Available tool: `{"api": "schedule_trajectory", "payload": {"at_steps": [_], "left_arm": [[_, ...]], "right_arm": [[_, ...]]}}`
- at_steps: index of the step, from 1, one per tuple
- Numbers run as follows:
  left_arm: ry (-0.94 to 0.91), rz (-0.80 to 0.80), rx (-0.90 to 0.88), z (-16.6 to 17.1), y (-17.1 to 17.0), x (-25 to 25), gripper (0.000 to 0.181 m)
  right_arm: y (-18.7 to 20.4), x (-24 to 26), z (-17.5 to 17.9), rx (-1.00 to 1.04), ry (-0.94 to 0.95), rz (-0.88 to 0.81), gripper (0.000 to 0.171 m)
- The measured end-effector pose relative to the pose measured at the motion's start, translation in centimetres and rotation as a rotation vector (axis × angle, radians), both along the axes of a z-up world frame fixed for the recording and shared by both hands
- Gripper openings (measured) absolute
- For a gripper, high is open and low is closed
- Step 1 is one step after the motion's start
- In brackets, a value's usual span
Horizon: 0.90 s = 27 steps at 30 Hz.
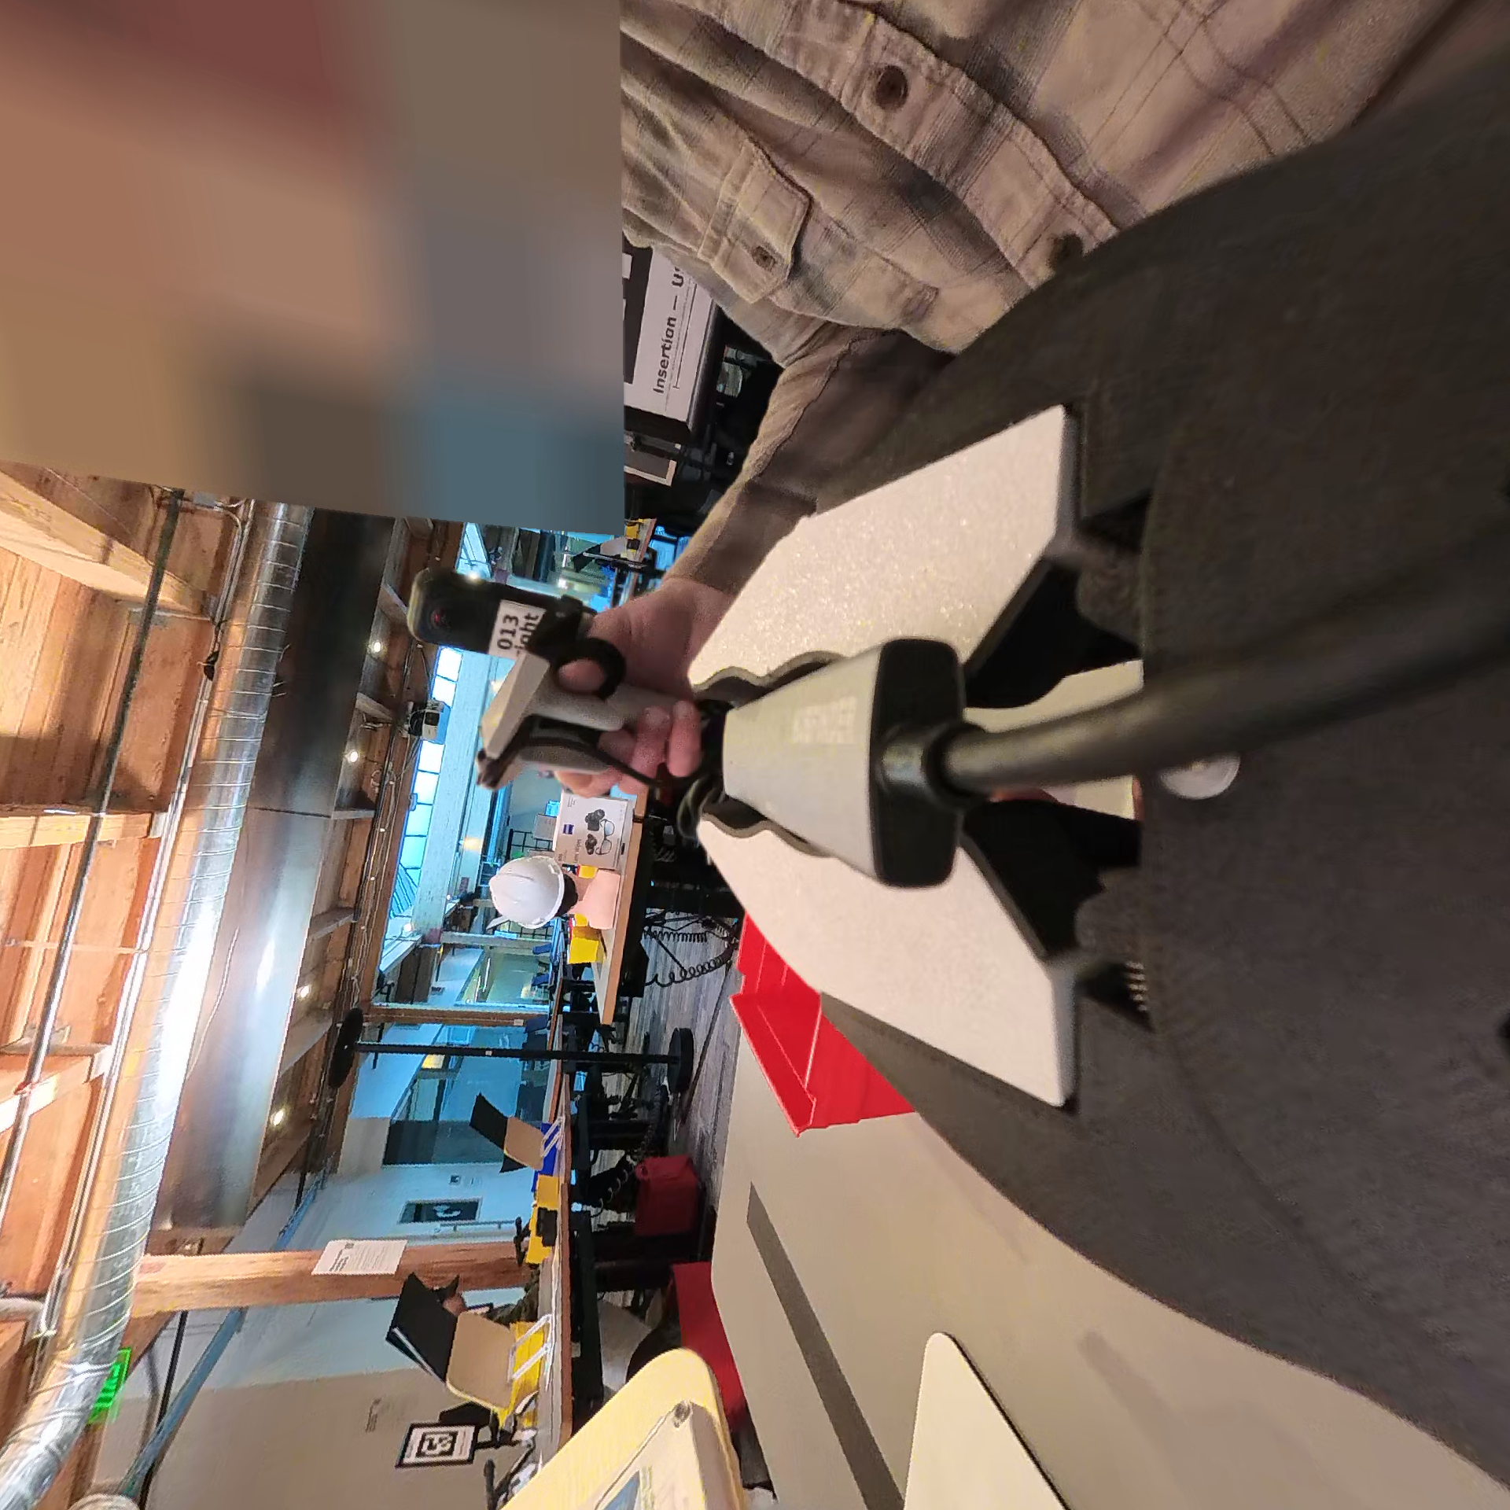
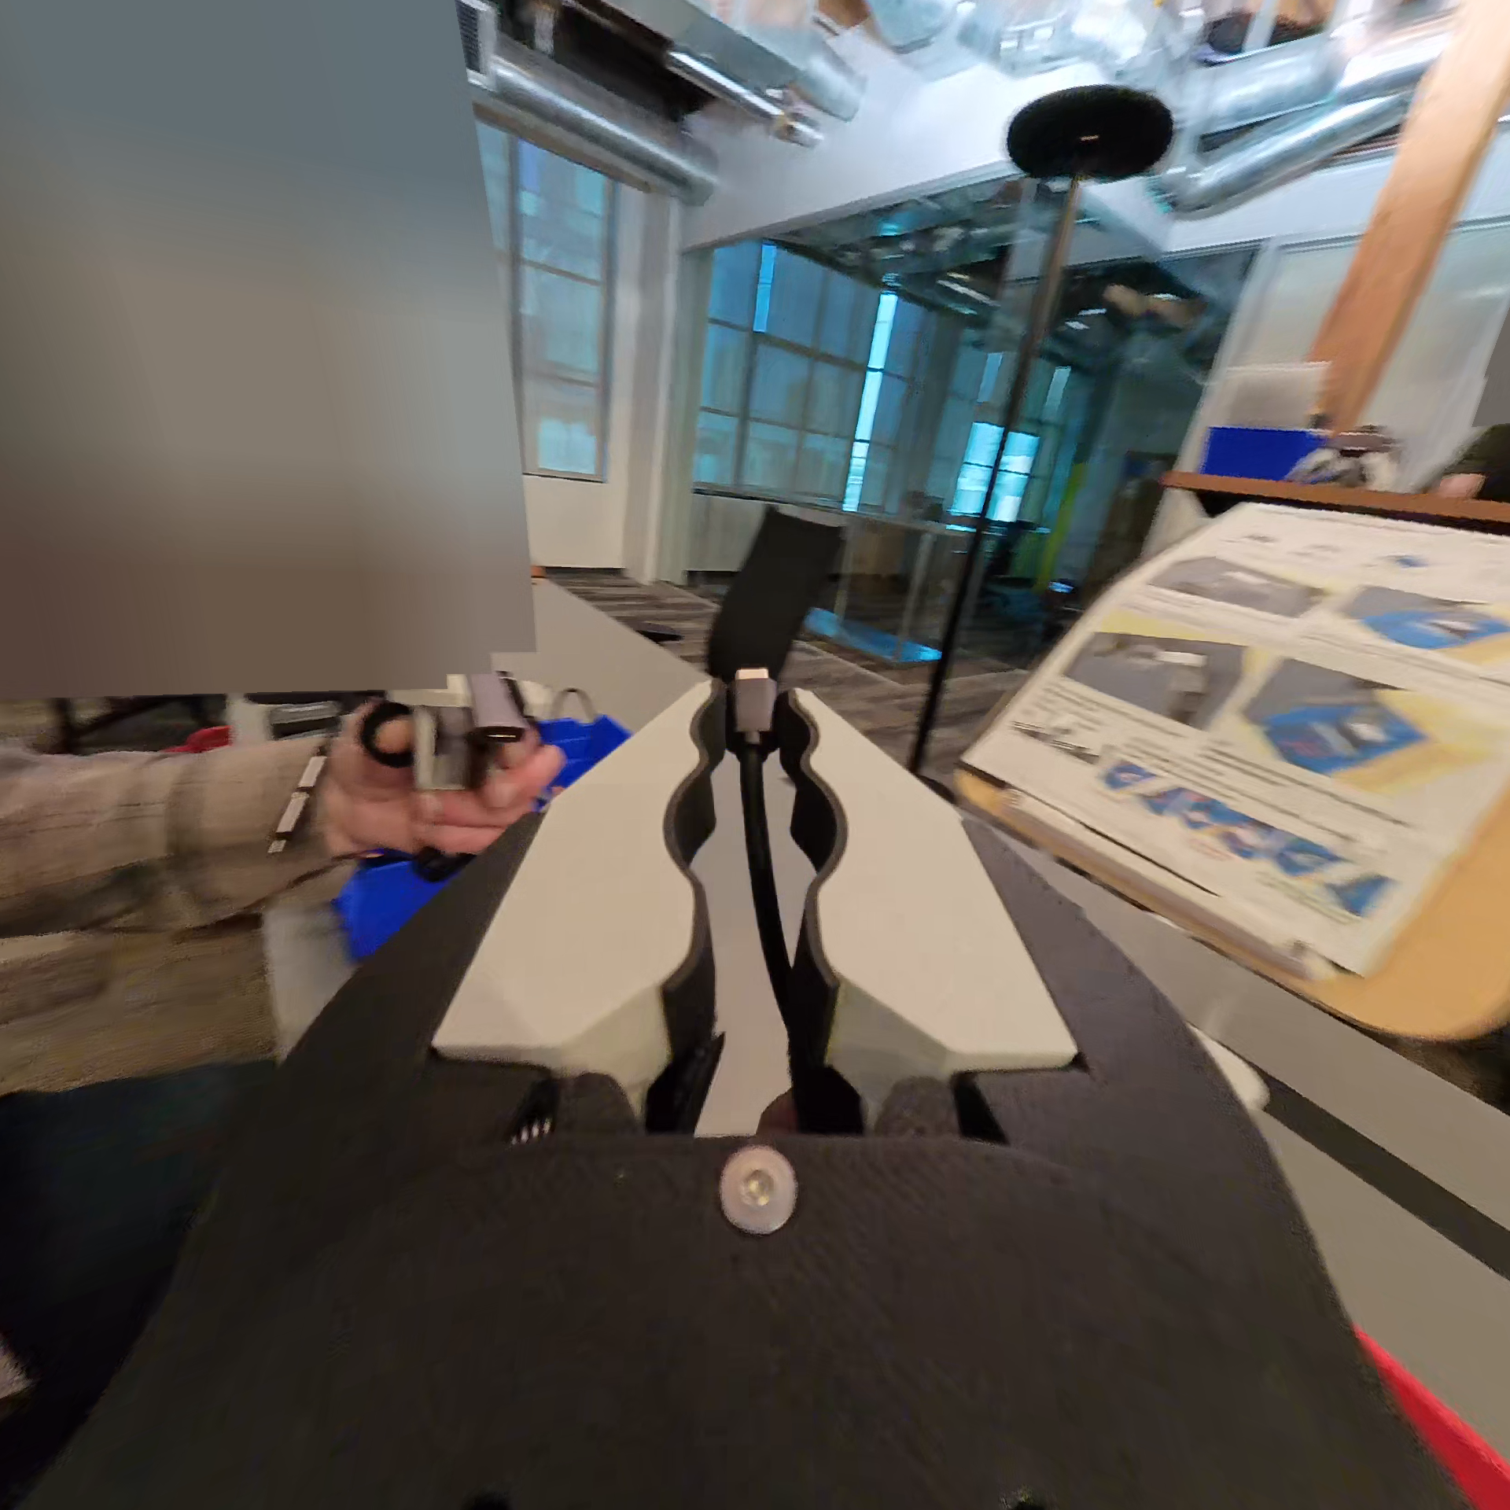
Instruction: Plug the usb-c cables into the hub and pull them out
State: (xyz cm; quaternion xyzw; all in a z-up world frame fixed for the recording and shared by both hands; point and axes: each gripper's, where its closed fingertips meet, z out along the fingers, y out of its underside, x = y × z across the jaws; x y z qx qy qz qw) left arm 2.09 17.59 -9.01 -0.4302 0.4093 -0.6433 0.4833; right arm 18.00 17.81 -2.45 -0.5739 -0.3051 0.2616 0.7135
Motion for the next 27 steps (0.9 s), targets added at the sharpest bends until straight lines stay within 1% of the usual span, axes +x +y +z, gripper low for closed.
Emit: {"api": "schedule_trajectory", "payload": {"at_steps": [2,4,7,11,15,20,24,27], "left_arm": [[0.004,0.01,0.009,0.2,0.1,-0.2,0.024],[0.006,0.017,0.016,0.3,0.1,-0.3,0.024],[0.02,0.027,0.025,0.2,0.2,-0.3,0.024],[0.04,0.028,0.023,-0.3,0.3,0.1,0.024],[0.056,0.023,0.015,-0.9,0.3,0.6,0.024],[0.069,0.021,0.008,-1.4,0.4,1.0,0.024],[0.082,0.02,0.005,-1.9,0.5,1.3,0.024],[0.087,0.017,0.001,-2.1,0.5,1.5,0.024]], "right_arm": [[1.0,3.1,0.2,-0.015,0.015,-0.105,0.01],[2.2,6.3,-0.5,-0.052,0.041,-0.215,0.01],[3.5,10.2,-3.4,-0.101,0.024,-0.354,0.01],[4.6,14.4,-7.7,-0.173,0.082,-0.464,0.01],[5.6,16.2,-11.0,-0.211,0.086,-0.524,0.01],[6.7,18.1,-11.5,-0.21,0.158,-0.576,0.01],[7.5,18.7,-13.7,-0.247,0.101,-0.624,0.01],[7.6,18.7,-15.5,-0.296,0.059,-0.619,0.01]]}}
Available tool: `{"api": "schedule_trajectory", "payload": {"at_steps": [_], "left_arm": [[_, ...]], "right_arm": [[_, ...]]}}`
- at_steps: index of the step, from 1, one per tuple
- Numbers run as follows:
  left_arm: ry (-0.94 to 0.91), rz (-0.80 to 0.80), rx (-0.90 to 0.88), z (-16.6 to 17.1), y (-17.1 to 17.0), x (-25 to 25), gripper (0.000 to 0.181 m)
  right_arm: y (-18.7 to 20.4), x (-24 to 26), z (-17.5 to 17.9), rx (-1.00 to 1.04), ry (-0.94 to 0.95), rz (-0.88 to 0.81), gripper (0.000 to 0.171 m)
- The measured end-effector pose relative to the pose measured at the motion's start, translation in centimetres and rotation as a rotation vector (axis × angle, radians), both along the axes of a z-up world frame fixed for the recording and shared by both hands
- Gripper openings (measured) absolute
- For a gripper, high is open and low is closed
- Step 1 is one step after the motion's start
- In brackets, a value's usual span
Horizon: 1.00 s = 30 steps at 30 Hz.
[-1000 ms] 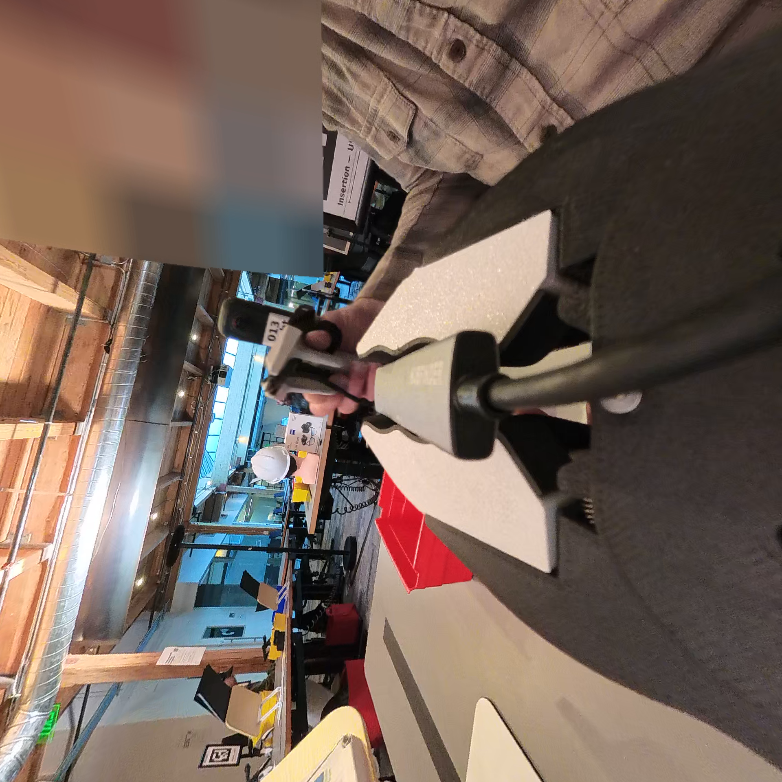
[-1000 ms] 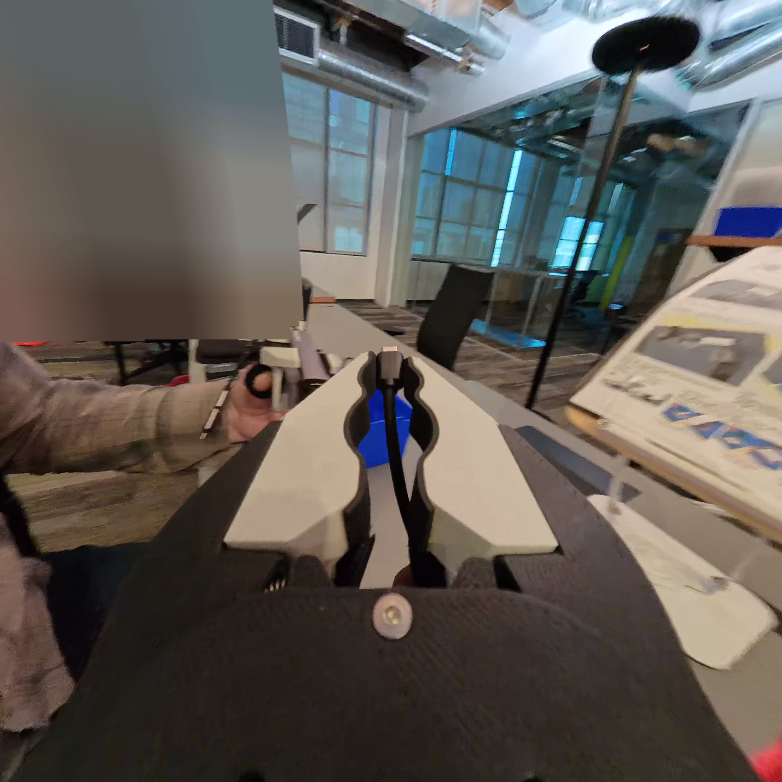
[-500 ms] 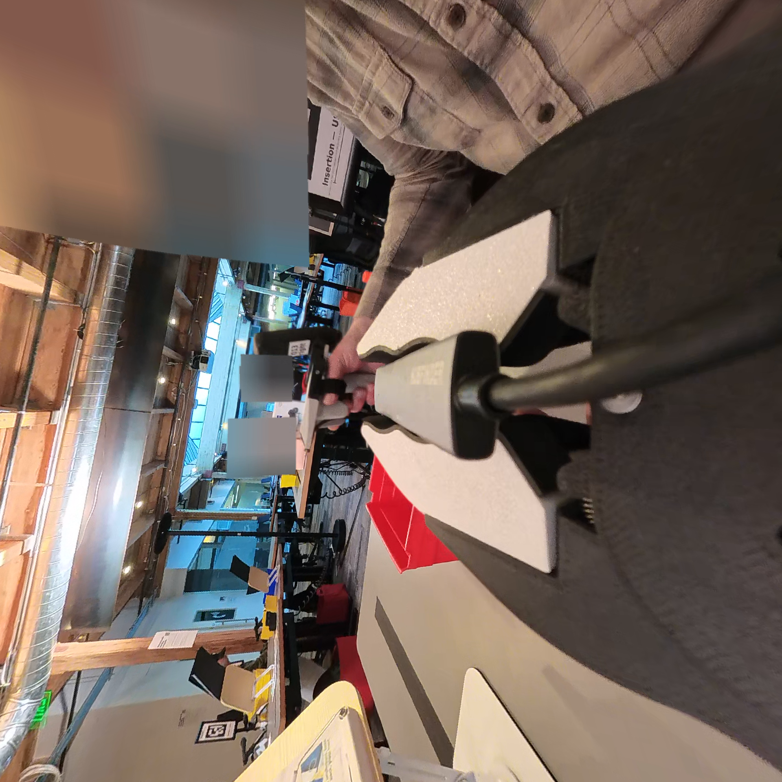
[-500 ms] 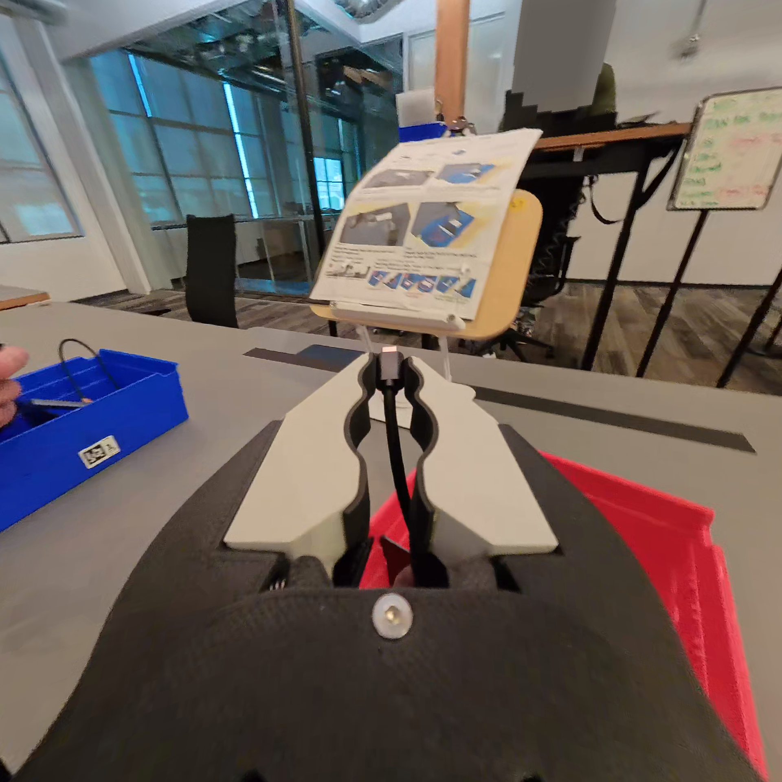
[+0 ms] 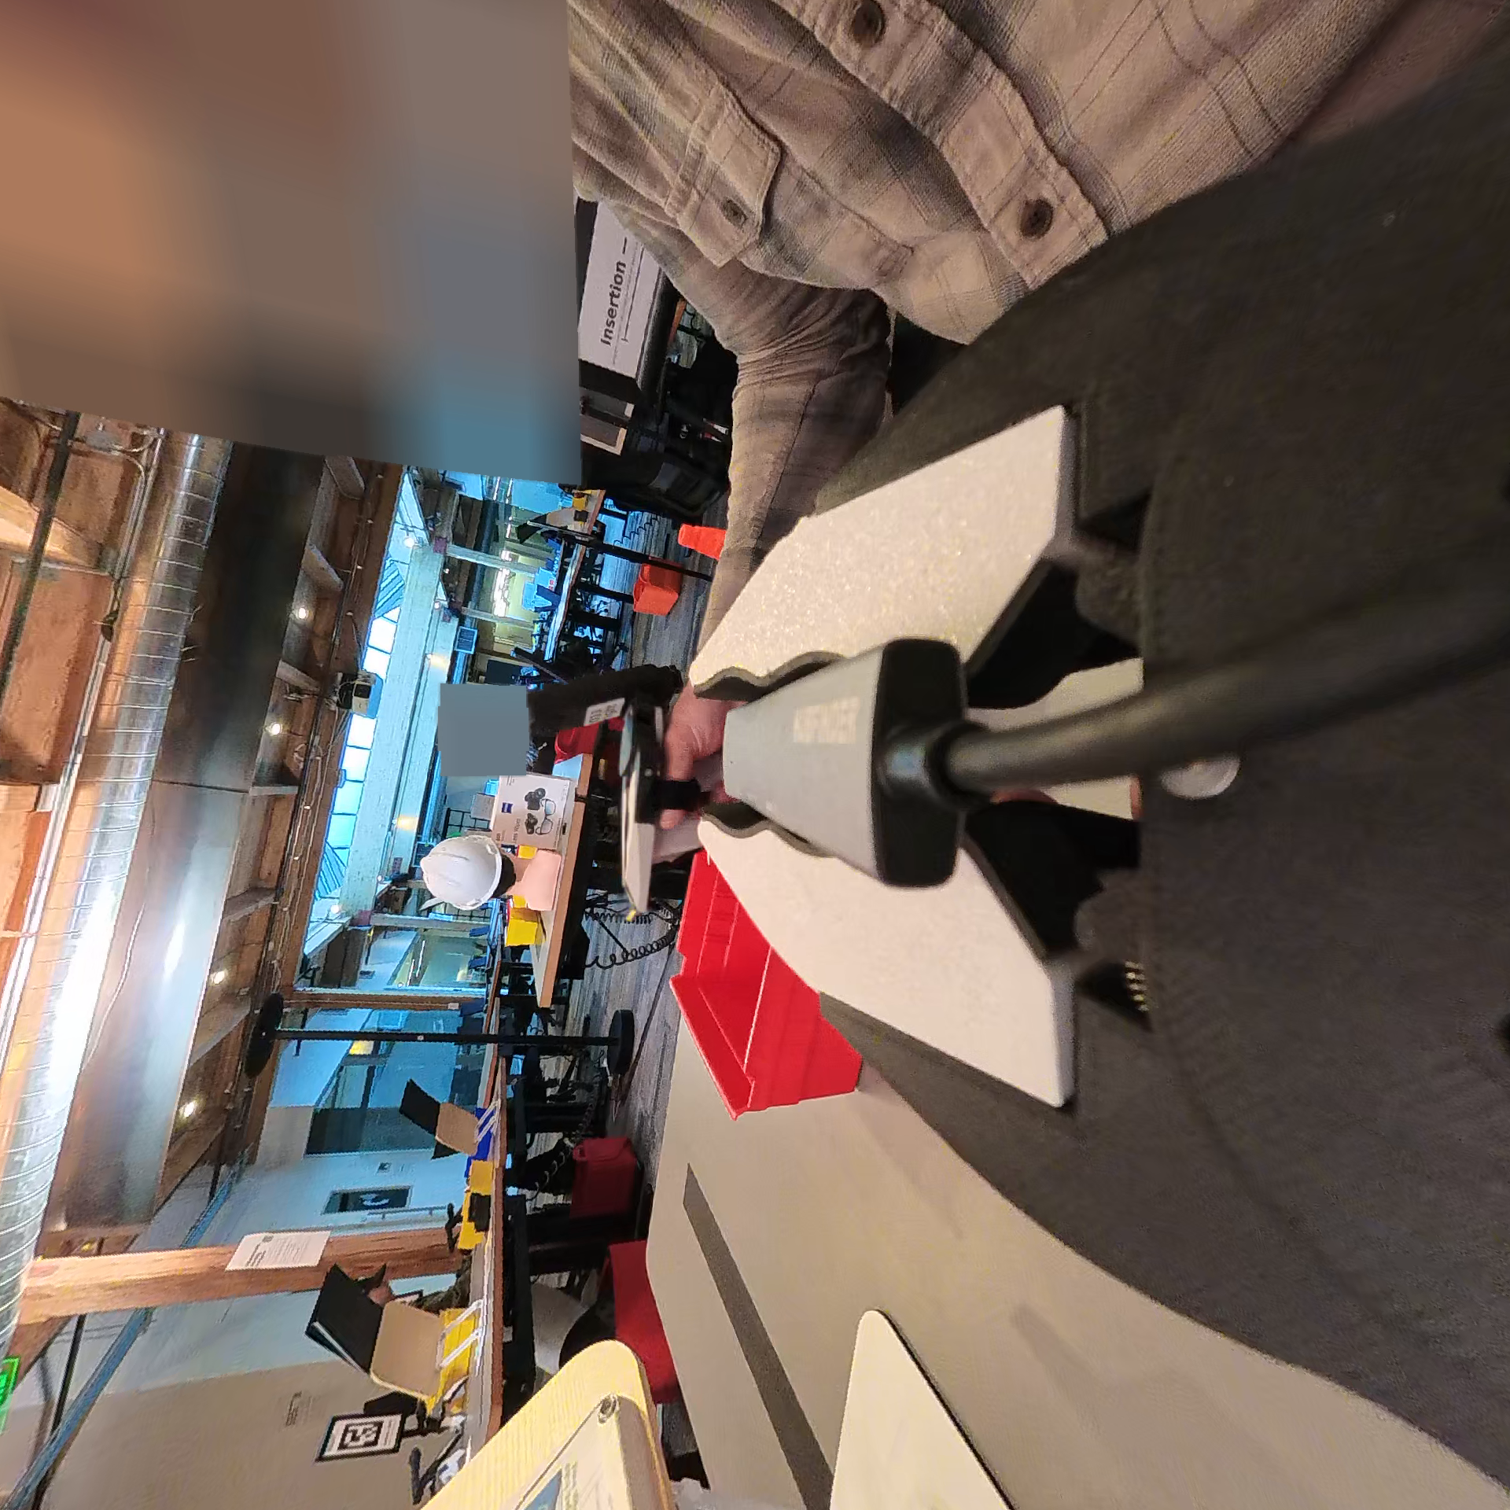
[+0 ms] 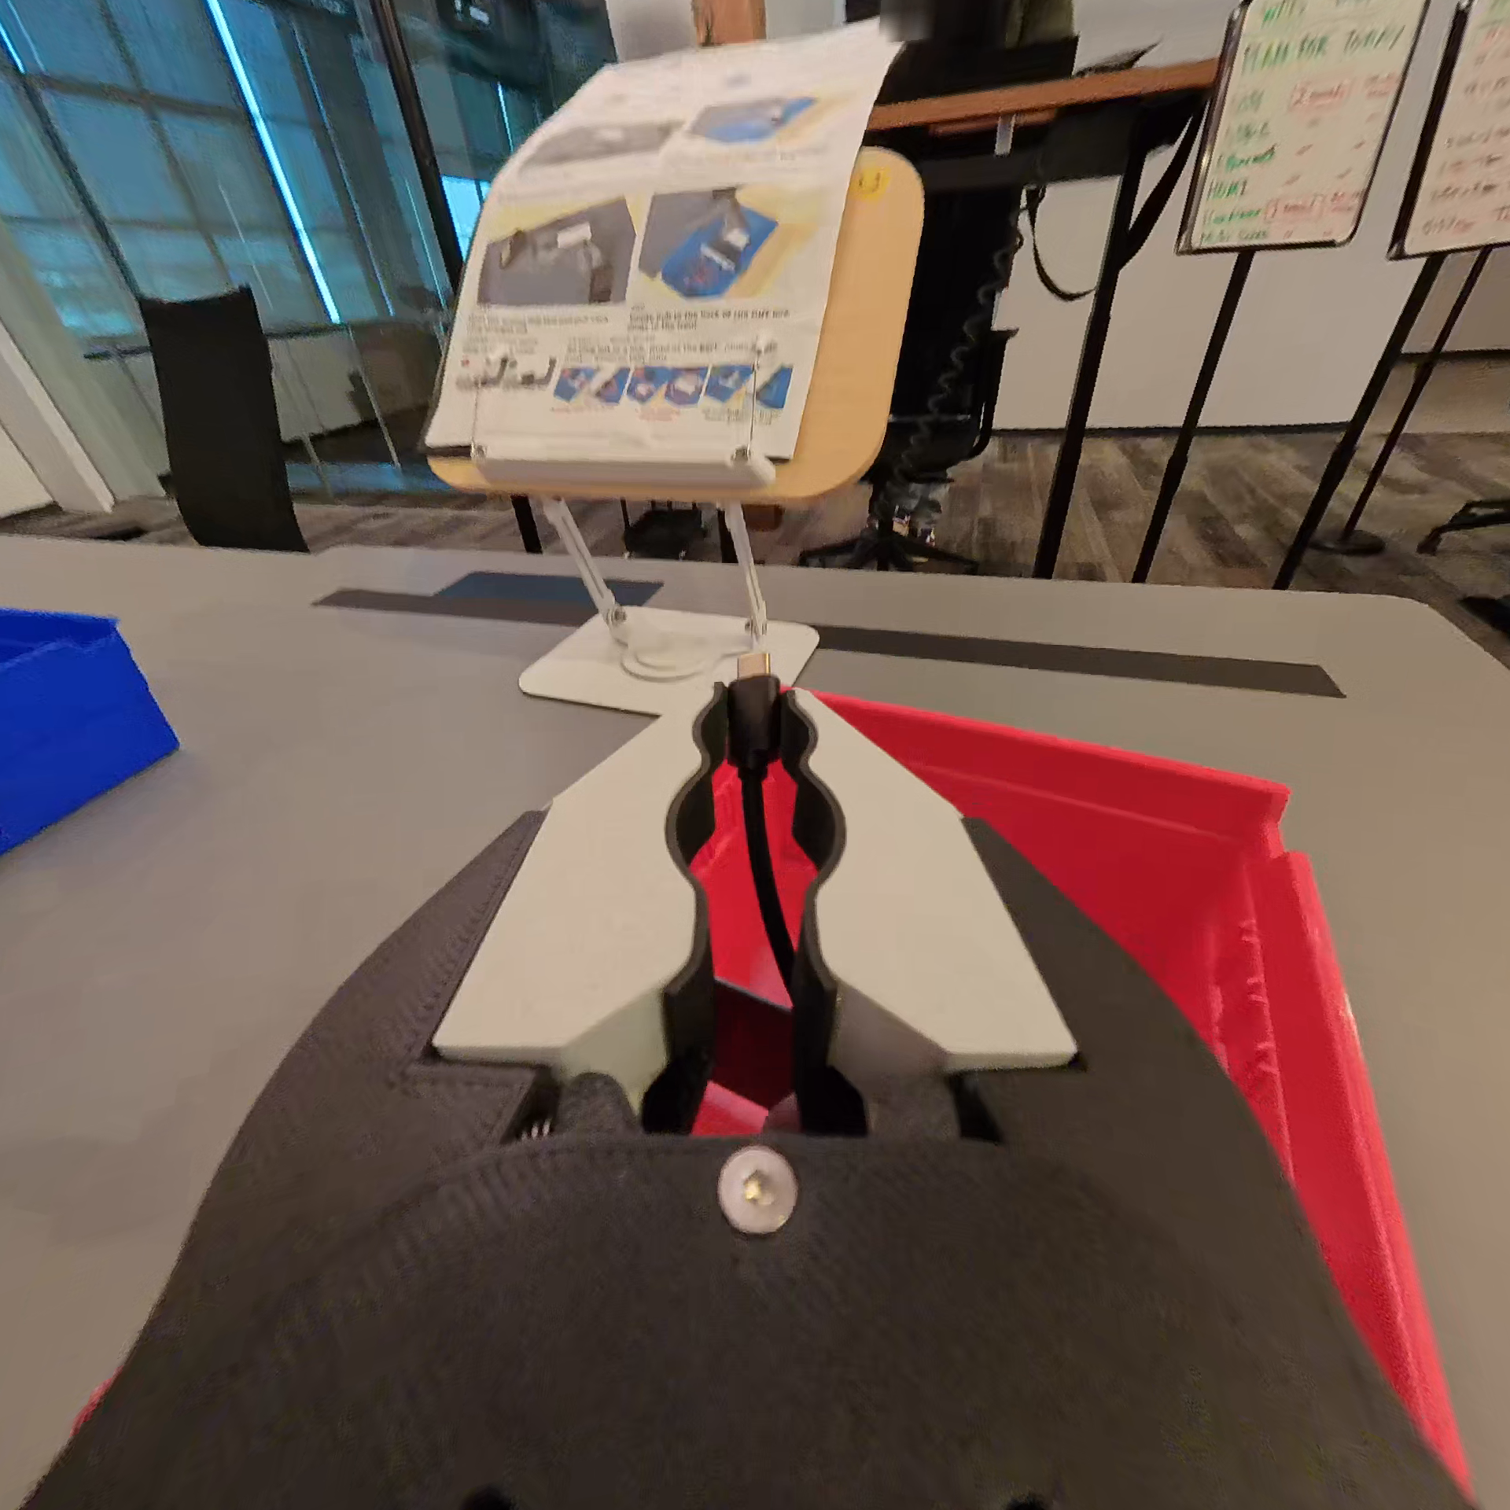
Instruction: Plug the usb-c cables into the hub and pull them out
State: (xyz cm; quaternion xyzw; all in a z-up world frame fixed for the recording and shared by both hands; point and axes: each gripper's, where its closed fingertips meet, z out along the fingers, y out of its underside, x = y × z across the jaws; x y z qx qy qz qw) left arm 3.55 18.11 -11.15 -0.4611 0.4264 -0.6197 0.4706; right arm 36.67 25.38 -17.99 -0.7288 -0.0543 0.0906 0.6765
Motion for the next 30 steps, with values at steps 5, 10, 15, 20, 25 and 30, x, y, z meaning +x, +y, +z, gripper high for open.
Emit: {"api": "schedule_trajectory", "payload": {"at_steps": [5,10,15,20,25,30], "left_arm": [[0.004,0.0,-0.005,-0.3,0.1,0.0,0.024],[0.007,-0.002,-0.004,-0.3,0.0,0.1,0.024],[0.009,-0.004,0.004,-0.2,-0.1,0.2,0.024],[0.012,-0.007,0.008,-0.1,-0.3,0.3,0.024],[0.013,-0.01,0.006,-0.3,-0.3,0.4,0.024],[0.016,-0.015,0.004,-0.4,-0.4,0.6,0.024]], "right_arm": [[-0.4,-0.4,-1.5,-0.075,-0.1,0.042,0.015],[-0.7,-1.2,-1.9,-0.097,-0.171,0.113,0.019],[-0.6,-2.2,-1.5,-0.118,-0.136,0.197,0.033],[-0.9,-2.3,0.3,-0.086,-0.003,0.266,0.035],[-1.7,-1.1,2.6,0.034,0.046,0.256,0.035],[-2.1,-1.0,3.5,0.076,0.164,0.283,0.026]]}}
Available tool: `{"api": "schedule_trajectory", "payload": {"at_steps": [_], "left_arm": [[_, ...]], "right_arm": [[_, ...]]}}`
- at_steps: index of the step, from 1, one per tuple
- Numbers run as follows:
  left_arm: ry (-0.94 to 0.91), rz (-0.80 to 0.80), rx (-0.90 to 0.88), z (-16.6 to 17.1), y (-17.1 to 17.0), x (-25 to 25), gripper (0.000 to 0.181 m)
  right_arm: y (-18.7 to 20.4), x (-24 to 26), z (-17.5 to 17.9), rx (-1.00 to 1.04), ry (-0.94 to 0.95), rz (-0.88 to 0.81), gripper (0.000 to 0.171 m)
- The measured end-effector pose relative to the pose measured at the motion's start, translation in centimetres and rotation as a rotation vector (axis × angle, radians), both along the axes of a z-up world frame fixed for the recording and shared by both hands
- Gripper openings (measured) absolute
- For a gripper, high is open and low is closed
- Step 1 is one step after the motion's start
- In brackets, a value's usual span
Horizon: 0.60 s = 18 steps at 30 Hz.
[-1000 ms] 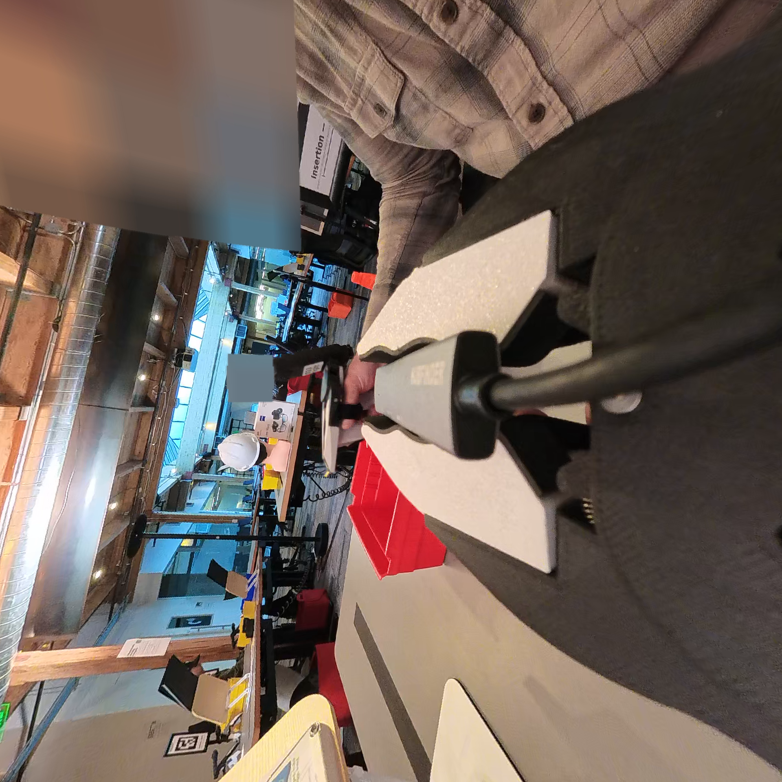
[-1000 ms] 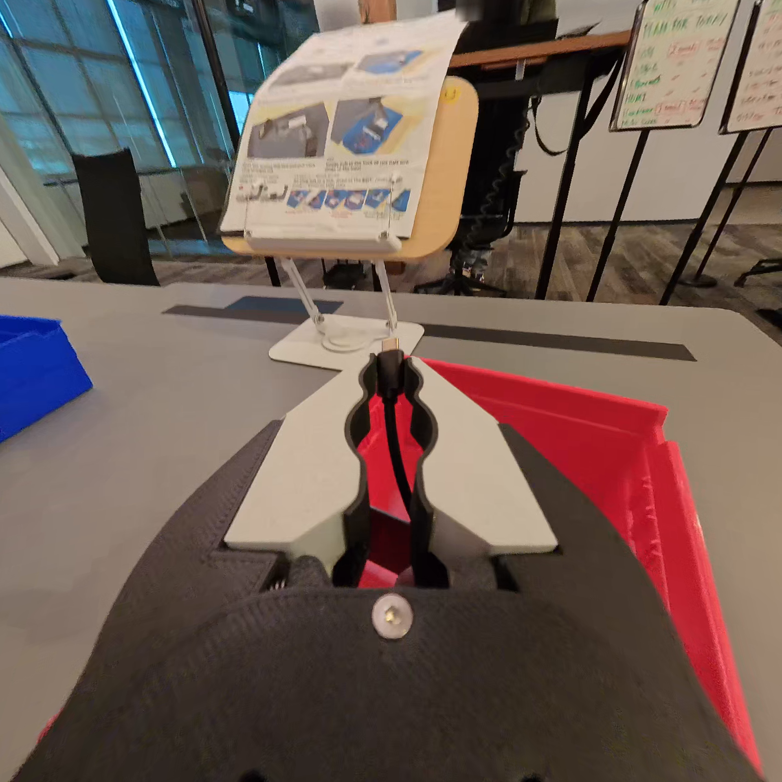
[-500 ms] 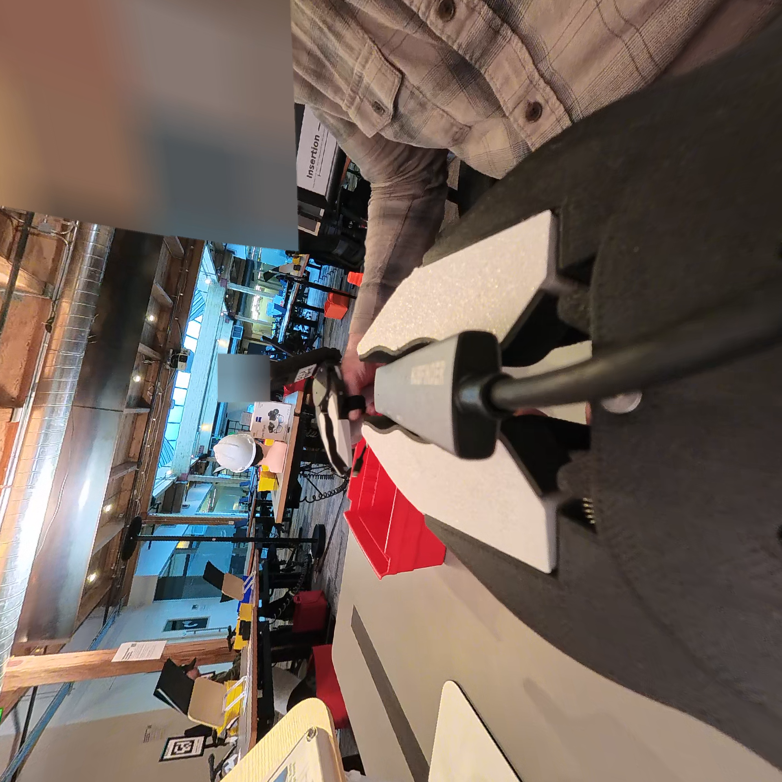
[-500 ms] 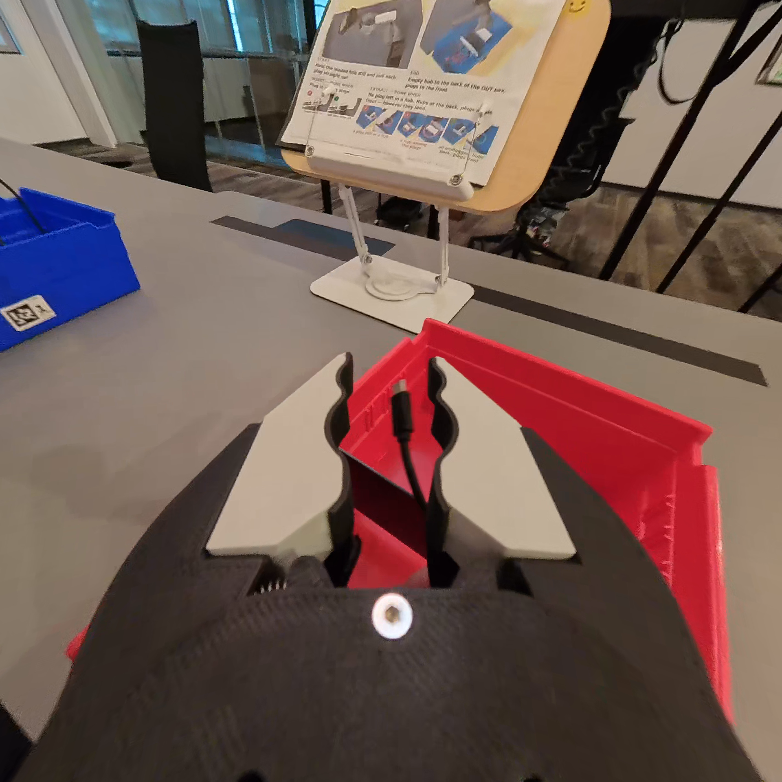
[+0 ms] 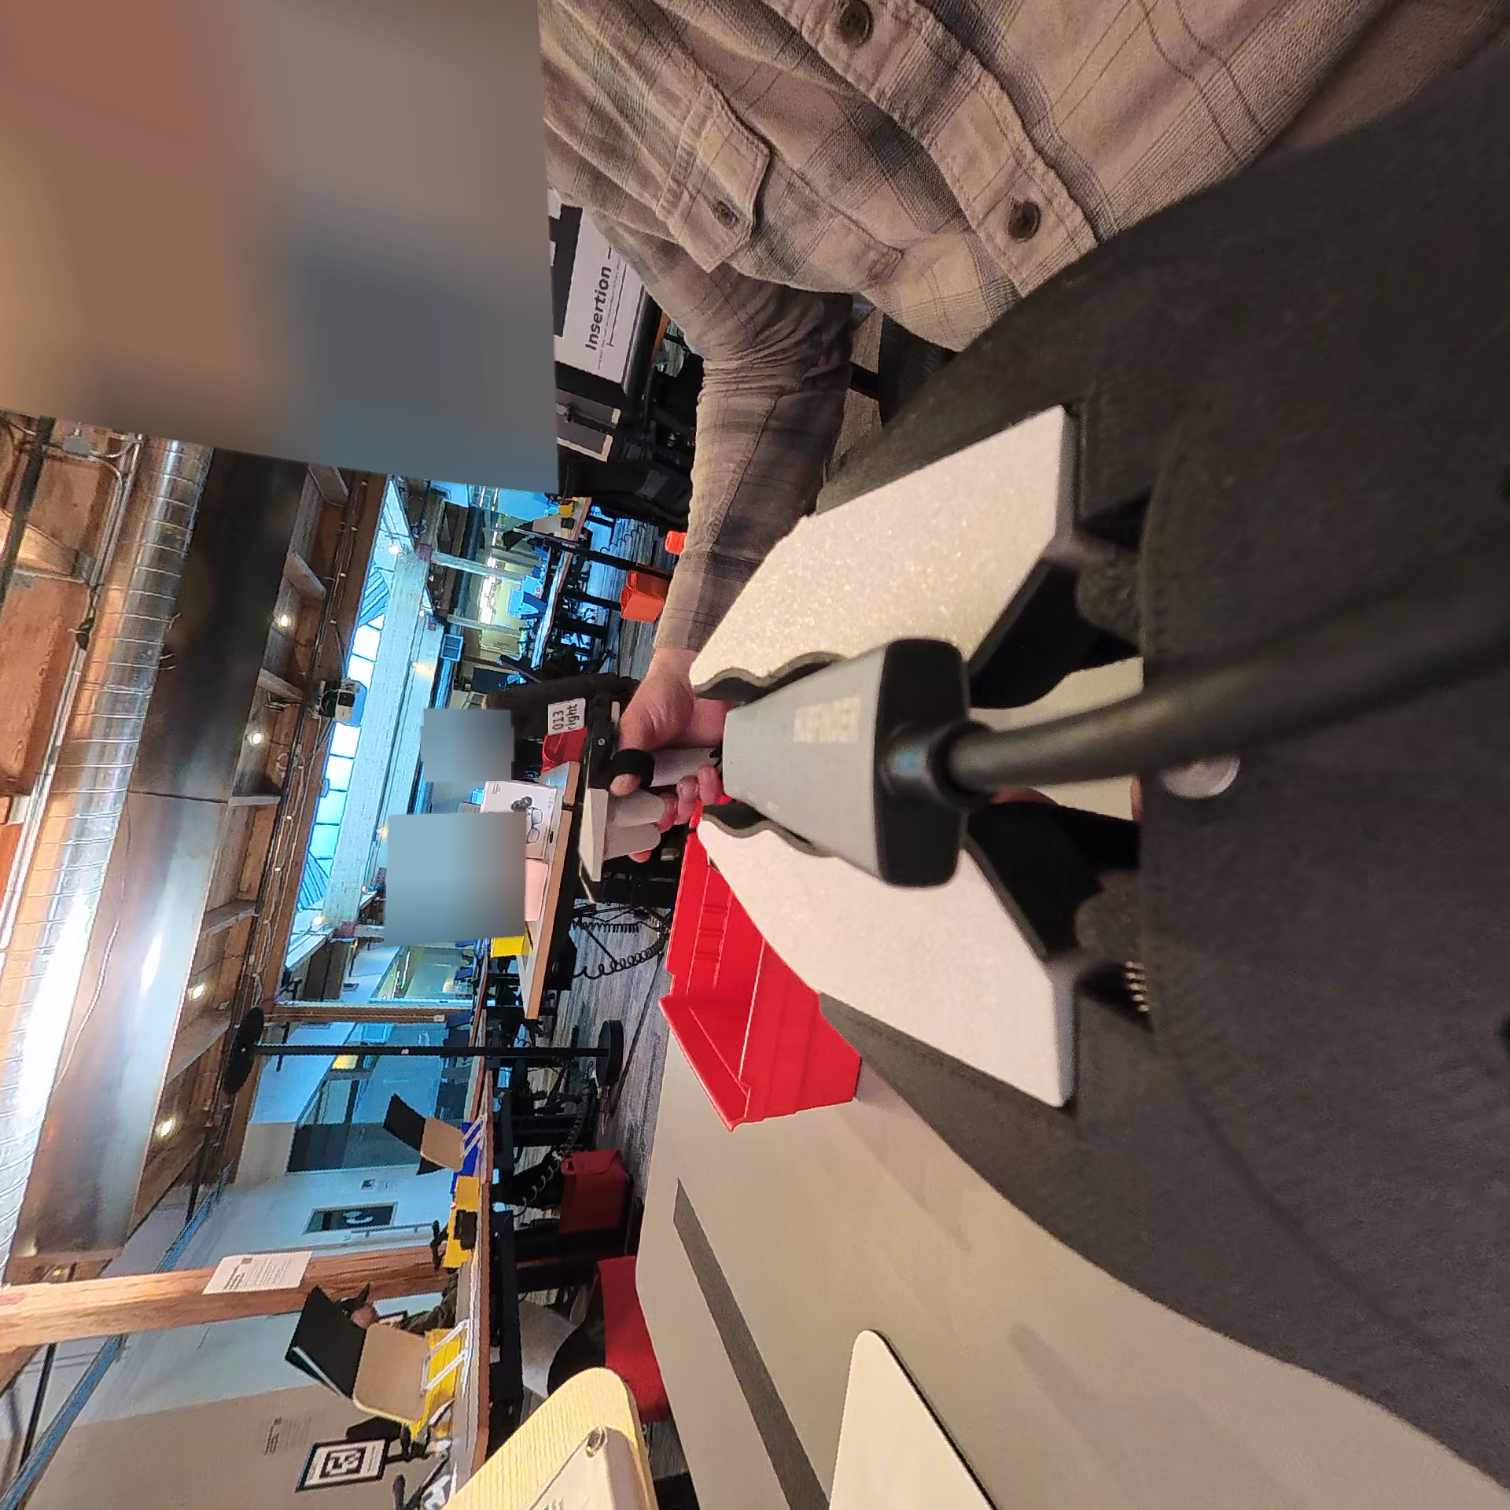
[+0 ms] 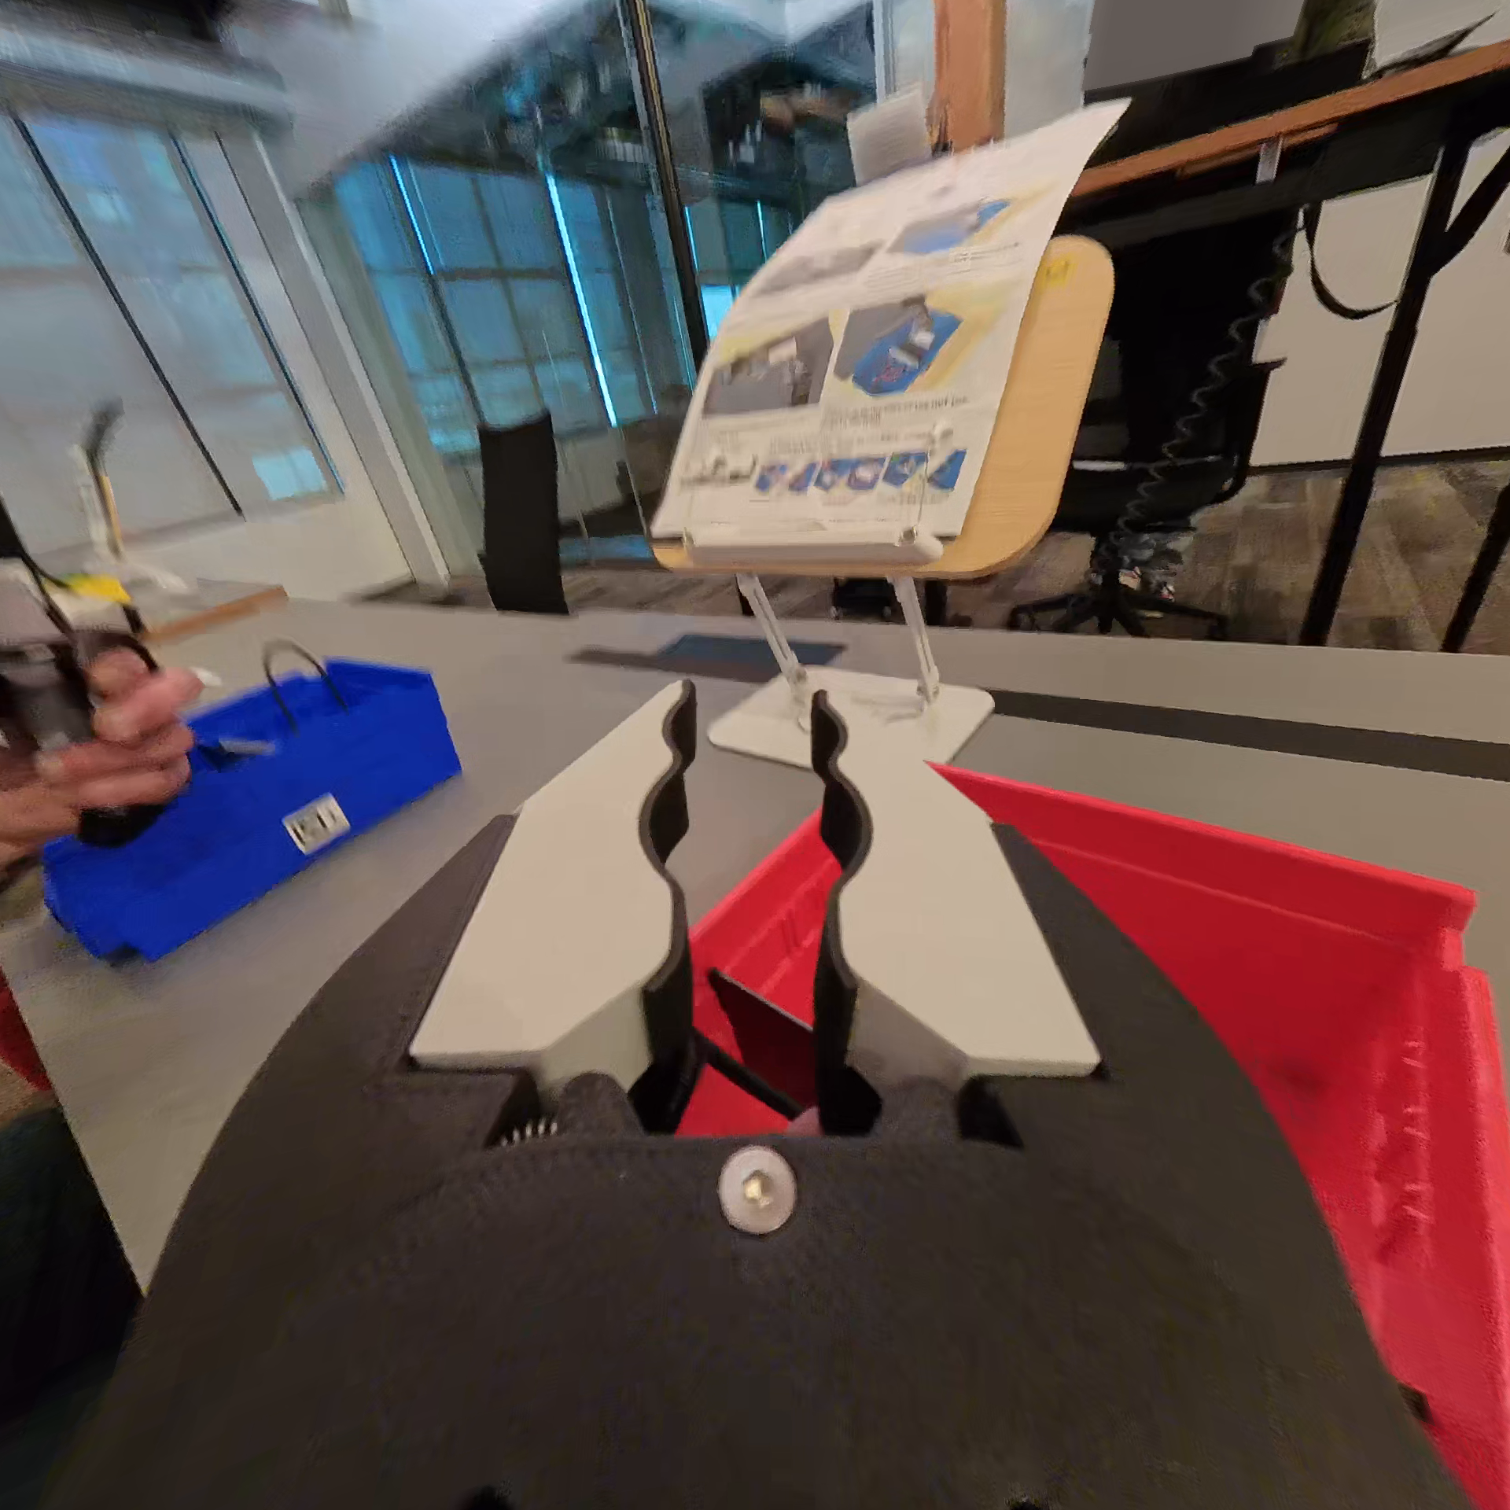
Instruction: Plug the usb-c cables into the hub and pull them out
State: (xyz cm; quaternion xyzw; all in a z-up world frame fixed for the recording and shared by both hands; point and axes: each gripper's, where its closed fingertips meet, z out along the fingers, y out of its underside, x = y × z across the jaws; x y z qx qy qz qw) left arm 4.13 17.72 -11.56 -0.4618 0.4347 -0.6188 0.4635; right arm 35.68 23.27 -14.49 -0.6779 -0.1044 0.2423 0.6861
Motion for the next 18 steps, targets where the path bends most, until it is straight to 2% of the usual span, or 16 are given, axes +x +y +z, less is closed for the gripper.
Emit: {"api": "schedule_trajectory", "payload": {"at_steps": [3,4,5,6,12,15,18], "left_arm": [[0.001,-0.001,-0.001,0.0,0.0,0.1,0.024],[0.0,-0.002,-0.001,0.0,-0.1,0.1,0.024],[0.0,-0.002,0.0,0.0,-0.1,0.1,0.024],[0.002,-0.002,0.001,0.0,-0.1,0.1,0.024],[0.004,-0.005,-0.003,-0.2,-0.1,0.2,0.024],[0.007,-0.008,-0.005,-0.4,-0.2,0.3,0.024],[0.009,-0.011,-0.006,-0.5,-0.2,0.4,0.024]], "right_arm": [[0.7,2.7,0.6,-0.023,0.245,-0.077,0.016],[1.1,3.6,-0.2,-0.06,0.263,-0.116,0.014],[1.3,3.7,-1.0,-0.089,0.223,-0.128,0.015],[1.4,3.8,-1.3,-0.088,0.194,-0.142,0.008],[0.7,4.7,0.5,0.027,0.161,-0.164,0.001],[0.9,4.4,0.8,0.008,0.217,-0.116,0.0],[0.5,3.8,2.1,0.101,0.197,-0.077,0.002]]}}
